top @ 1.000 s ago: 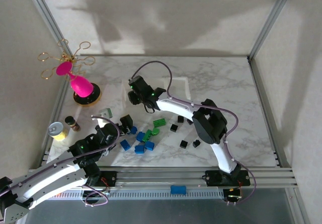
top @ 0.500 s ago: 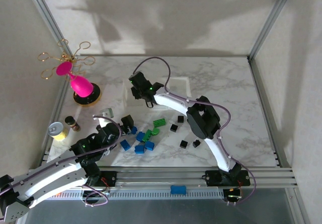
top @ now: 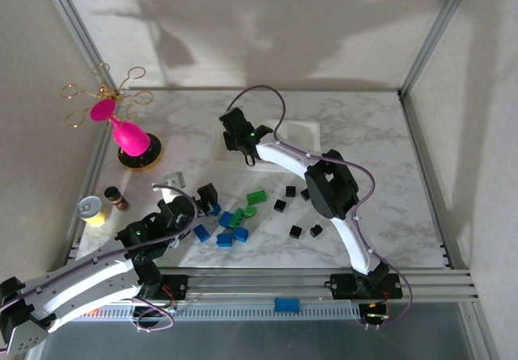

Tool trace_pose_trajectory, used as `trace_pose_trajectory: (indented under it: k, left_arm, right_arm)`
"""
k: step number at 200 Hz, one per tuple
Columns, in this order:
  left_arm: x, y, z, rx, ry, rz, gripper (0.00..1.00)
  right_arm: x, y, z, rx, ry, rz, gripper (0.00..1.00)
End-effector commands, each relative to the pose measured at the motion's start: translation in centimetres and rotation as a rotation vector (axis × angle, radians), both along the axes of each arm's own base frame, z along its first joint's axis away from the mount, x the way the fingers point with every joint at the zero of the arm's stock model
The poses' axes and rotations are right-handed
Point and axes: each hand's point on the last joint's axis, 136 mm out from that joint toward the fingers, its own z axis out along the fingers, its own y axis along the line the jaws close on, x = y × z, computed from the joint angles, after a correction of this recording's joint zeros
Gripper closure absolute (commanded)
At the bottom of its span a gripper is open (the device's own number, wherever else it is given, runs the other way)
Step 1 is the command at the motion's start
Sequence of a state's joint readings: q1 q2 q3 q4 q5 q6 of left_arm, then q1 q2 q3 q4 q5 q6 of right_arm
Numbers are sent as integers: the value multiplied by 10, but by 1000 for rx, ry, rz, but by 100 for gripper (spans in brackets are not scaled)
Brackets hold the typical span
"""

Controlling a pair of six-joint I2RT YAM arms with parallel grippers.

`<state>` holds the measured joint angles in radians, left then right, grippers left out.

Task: Sort the legos into containers by color
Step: Place the lego in the container, then pick up the lego from the center of the table.

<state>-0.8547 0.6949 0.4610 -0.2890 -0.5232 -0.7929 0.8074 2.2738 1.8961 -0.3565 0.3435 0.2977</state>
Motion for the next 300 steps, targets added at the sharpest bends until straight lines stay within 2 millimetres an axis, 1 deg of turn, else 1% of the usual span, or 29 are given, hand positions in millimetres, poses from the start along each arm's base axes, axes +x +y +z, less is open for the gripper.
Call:
trace_pose_trajectory:
  k: [1,13,32,53,55,58,70,92,93,105,120,135,163,176,184,208,224,233,247,264,278,300]
  left_arm:
    - [3,-4,10,-8,-8,-8,1]
    - [5,-7,11,-5,-3,-16,1]
    - [7,-16,15,3,6,-44,1]
    - [10,-26,13,23,34,-78,1]
    - [10,-28,13,23,36,-83,1]
    - [10,-30,12,25,42,-89,1]
    - [12,-38,8,34,64,-119,2]
    - [14,-55,-2,72,111,-174,3]
    - [14,-55,-2,75,112,-177,3]
    - [15,-64,-6,96,128,-204,3]
    - [17,-74,-10,129,147,-240,3]
    - [20,-90,-15,167,170,-305,3]
    - [20,-124,-34,240,228,-462,3]
    - [21,-132,-42,280,254,-505,3]
    - [23,-134,-46,307,265,-510,3]
    - [25,-143,-54,366,276,-573,2]
    - [27,-153,-61,414,301,-627,1]
    - [31,-155,-67,441,315,-629,2]
    - [34,-159,-74,448,329,-629,3]
    - [37,-170,-75,415,305,-656,3]
    - [40,-167,-85,474,334,-655,3]
    - [46,-161,-107,570,390,-654,3]
  right_arm:
    - [-6,6,45,55,-30,37,49]
    - [-13,12,67,120,-45,67,47]
    - [-25,11,99,199,-69,103,44]
    - [-40,-3,117,236,-77,105,40]
    - [-42,-4,116,234,-73,105,40]
    - [-45,-7,120,242,-76,105,40]
    - [-57,-20,123,249,-70,95,37]
    - [-84,-49,121,276,-41,76,32]
    - [-85,-50,118,273,-33,75,32]
    - [-100,-68,114,293,-8,56,28]
    - [-117,-91,108,307,20,25,25]
    - [-137,-114,95,302,65,-6,21]
    - [-169,-143,78,312,125,-37,9]
    - [-180,-154,73,329,146,-57,1]
    - [-186,-162,70,333,161,-75,1]
    - [-204,-176,63,358,193,-90,1]
    - [-212,-186,57,370,222,-112,1]
    - [-215,-191,55,377,234,-121,1]
    - [-218,-195,58,389,227,-123,1]
    - [-221,-201,62,395,210,-132,1]
    - [-222,-204,65,408,207,-140,1]
    - [-223,-205,66,420,200,-139,1]
